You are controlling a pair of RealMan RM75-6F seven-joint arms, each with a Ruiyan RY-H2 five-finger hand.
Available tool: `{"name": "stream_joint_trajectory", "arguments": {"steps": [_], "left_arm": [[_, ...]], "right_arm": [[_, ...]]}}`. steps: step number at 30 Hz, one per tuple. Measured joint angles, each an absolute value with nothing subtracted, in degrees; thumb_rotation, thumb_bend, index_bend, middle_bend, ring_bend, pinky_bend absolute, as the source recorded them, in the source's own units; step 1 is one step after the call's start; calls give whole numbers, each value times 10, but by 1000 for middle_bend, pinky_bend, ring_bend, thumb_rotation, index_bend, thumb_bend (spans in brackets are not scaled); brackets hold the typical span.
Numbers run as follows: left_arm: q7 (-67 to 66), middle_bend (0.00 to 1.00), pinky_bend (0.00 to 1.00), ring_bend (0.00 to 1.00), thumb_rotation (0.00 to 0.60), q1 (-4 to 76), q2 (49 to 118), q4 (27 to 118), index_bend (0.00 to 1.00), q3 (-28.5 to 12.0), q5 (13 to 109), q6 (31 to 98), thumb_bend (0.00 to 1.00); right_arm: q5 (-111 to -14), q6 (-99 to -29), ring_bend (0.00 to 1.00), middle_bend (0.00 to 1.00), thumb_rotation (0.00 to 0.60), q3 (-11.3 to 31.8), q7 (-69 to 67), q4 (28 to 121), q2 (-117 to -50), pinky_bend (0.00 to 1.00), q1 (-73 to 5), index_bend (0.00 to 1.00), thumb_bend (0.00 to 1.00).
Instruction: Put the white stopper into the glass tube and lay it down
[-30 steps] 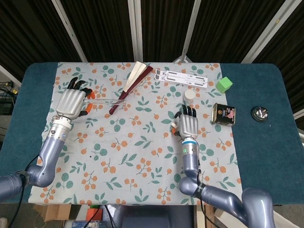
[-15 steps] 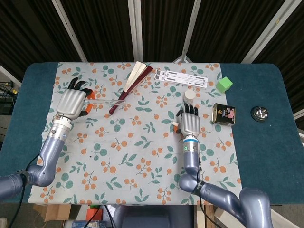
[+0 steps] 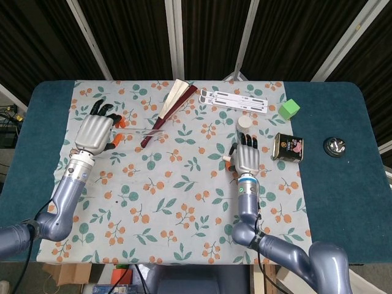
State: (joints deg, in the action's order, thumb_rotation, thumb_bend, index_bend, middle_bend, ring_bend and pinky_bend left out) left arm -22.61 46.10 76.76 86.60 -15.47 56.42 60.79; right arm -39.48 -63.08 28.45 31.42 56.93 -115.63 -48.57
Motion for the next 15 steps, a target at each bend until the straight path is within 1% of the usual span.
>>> {"name": "stream_joint_trajectory", "arguments": {"steps": [15], "left_arm": [[-226,638,0,143,600,464,773,858,599,-154,562,604,604]], "right_arm": [[-399,-624,0,99,600,289,310,561,-1159,0,-491,536,305]]}}
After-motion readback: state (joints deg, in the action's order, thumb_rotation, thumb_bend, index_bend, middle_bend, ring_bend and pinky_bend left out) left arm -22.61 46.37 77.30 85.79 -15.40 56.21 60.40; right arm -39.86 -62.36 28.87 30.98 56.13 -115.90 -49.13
